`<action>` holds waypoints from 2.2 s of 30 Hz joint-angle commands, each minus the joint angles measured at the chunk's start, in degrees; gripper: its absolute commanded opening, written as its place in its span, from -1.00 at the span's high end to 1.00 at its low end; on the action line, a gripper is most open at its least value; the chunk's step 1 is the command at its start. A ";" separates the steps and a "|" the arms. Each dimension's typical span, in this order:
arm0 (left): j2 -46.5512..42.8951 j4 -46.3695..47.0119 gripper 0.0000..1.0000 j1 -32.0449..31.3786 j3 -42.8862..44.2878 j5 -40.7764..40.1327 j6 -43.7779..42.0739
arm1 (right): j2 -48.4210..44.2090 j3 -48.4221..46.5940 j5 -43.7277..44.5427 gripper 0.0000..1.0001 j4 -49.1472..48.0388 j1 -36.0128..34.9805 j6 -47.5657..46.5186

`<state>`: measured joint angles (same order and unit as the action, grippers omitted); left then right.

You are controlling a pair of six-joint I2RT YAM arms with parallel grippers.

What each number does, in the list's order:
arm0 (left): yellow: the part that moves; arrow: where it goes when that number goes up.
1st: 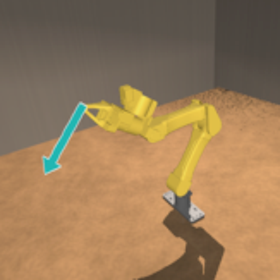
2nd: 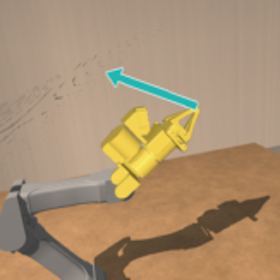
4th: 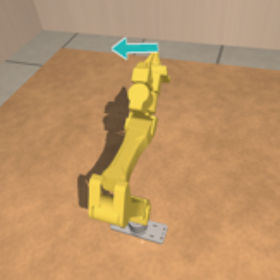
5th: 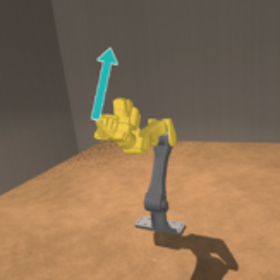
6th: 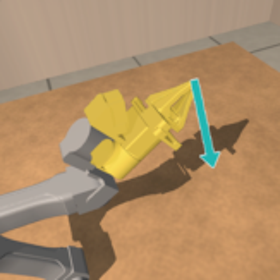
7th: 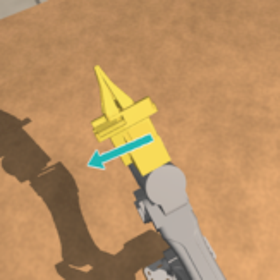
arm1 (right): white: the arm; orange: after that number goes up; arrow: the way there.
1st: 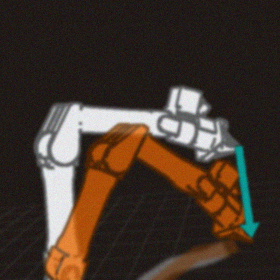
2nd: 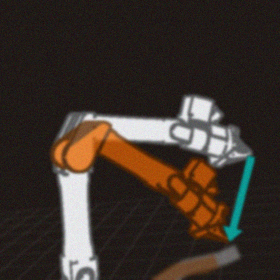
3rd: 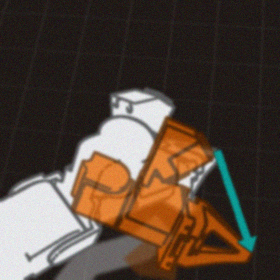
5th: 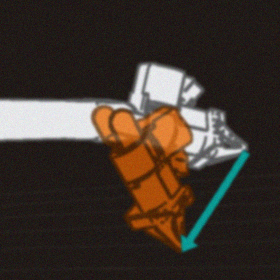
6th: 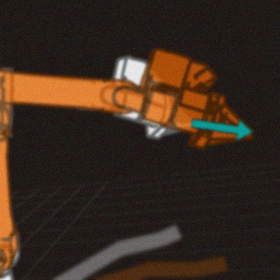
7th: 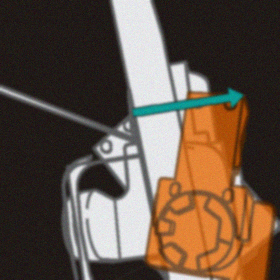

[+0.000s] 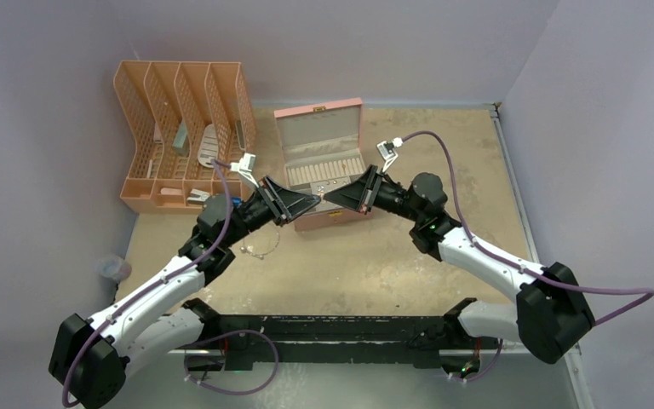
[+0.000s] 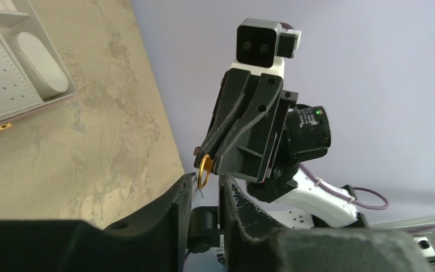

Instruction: Organize the mixed jewelry

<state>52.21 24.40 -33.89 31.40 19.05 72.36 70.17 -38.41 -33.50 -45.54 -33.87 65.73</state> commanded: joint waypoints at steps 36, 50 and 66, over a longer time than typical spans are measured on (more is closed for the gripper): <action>-11.87 -57.05 -0.26 0.28 21.34 -38.44 -42.15 | 38.56 -52.06 57.31 0.98 57.40 -3.39 -40.59; -12.65 -56.75 -0.25 2.02 20.06 -38.27 -43.05 | 45.22 -57.74 59.01 0.97 58.85 -4.34 -41.74; -13.31 -54.95 -0.24 5.93 18.94 -33.49 -43.01 | 47.27 -58.00 56.36 0.94 60.21 -4.38 -44.35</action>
<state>39.16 -33.50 -28.51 50.63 -15.66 30.37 116.73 -93.95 22.98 14.09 -37.89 22.55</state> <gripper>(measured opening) 0.621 0.077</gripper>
